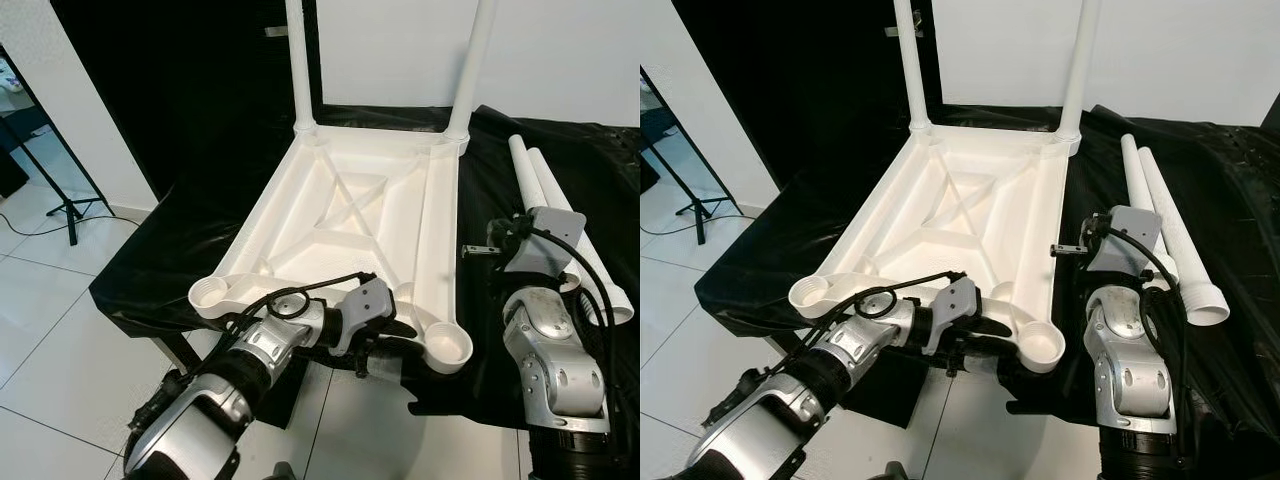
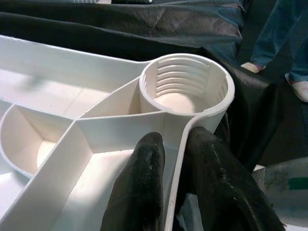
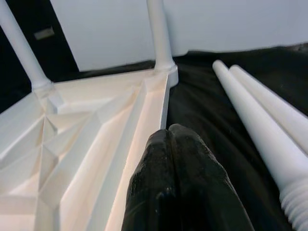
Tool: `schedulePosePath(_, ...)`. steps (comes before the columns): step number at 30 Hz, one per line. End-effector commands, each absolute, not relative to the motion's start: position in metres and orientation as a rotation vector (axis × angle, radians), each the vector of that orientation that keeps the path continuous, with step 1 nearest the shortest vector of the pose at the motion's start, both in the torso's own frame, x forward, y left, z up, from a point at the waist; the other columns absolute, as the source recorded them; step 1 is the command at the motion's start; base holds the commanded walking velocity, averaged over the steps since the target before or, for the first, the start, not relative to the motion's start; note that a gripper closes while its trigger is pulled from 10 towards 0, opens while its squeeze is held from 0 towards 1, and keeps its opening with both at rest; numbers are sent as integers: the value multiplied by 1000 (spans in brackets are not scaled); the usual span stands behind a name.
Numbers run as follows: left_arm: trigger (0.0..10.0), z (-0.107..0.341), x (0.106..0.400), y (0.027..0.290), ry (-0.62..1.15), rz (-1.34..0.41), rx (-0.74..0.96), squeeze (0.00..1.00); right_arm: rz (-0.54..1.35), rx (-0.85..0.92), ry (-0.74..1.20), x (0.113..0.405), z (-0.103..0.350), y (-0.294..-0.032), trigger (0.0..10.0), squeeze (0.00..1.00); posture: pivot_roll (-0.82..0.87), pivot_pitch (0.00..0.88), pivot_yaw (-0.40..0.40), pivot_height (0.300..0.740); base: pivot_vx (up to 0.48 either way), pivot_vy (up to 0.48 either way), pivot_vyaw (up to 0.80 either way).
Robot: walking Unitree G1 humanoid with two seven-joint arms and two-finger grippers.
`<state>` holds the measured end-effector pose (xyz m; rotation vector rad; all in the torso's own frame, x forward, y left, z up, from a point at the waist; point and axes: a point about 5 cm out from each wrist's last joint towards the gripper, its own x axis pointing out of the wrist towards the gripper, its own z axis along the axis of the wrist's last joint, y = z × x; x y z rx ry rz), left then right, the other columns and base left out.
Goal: Building children table
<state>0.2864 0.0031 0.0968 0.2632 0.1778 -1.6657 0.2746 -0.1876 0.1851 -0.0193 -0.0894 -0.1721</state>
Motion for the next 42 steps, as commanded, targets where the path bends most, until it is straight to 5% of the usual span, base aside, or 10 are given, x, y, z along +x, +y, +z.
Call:
schedulePosePath(1, 10000, 91, 298, 0, 175, -1431, 291, 0, -165, -20, -108, 275, 192, -184, 10000, 0, 38, 0, 68, 740, 0, 0, 0)
schedulePosePath(24, 10000, 95, 285, -48, 100, -1401, 223, 0, -169, -23, -96, 275, 189, -183, 10000, 0, 37, 0, 80, 740, 0, 0, 0)
schedulePosePath(25, 10000, 91, 286, -44, 116, -1392, 243, 451, -170, -24, -96, 275, 189, -183, 10000, 0, 38, 0, 80, 740, 0, 0, 0)
schedulePosePath(28, 10000, 86, 288, -38, 133, -1381, 264, 451, -171, -24, -95, 275, 189, -183, 10000, 0, 38, 0, 80, 740, 0, 0, 0)
schedulePosePath(29, 10000, 85, 288, -34, 131, -1392, 253, 1000, -172, -25, -95, 275, 189, -184, 10000, 0, 38, 0, 79, 740, 0, 0, 0)
schedulePosePath(31, 10000, 86, 287, -30, 117, -1408, 231, 1000, -172, -27, -95, 275, 188, -184, 10000, 0, 41, 0, 78, 740, 0, 0, 0)
schedulePosePath(32, 10000, 92, 287, -25, 81, -1434, 170, 0, -174, -28, -93, 275, 188, -185, 10000, 0, 42, 0, 78, 740, 0, 0, 0)
schedulePosePath(42, 10000, 136, 282, 7, -95, -1539, -227, 0, -186, -34, -81, 274, 183, -187, 10000, 0, 48, 0, 79, 740, 0, 0, 0)
